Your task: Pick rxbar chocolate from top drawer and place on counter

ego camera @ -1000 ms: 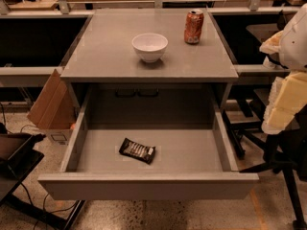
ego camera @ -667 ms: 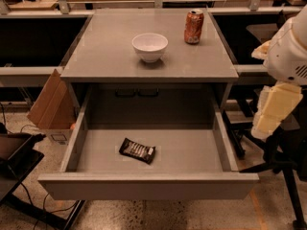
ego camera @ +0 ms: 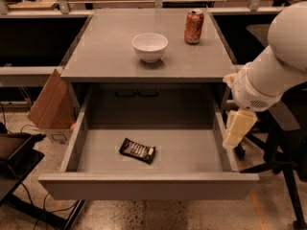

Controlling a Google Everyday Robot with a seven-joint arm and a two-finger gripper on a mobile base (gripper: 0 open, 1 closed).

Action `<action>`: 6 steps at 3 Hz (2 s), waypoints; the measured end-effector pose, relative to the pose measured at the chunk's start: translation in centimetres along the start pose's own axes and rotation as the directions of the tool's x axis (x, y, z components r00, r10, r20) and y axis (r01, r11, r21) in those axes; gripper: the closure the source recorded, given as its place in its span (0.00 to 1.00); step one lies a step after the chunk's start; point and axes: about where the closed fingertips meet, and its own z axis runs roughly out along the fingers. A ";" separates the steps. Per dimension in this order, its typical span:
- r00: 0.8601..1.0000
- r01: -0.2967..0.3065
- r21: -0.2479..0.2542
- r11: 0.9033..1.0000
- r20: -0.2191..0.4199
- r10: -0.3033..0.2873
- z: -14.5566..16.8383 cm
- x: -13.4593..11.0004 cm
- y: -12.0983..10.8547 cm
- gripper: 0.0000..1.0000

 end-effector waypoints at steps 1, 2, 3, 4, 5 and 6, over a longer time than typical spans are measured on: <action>0.998 0.016 -0.007 1.000 0.065 -0.015 5.0 -1.0 -1.2 0.00; 0.998 0.016 -0.007 1.000 0.065 -0.015 5.0 -1.0 -1.2 0.00; 0.993 0.020 -0.019 1.000 0.113 -0.018 6.9 -2.1 -0.5 0.00; 0.979 0.029 -0.062 0.998 0.203 -0.016 11.6 -5.2 0.3 0.00; 0.965 0.013 -0.091 0.996 0.260 0.011 15.7 -7.9 0.3 0.00; 0.959 -0.031 -0.126 0.991 0.276 0.065 19.4 -9.7 1.0 0.00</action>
Offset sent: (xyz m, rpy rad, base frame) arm 0.0243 0.0151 -0.0343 0.0479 -0.0051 0.0328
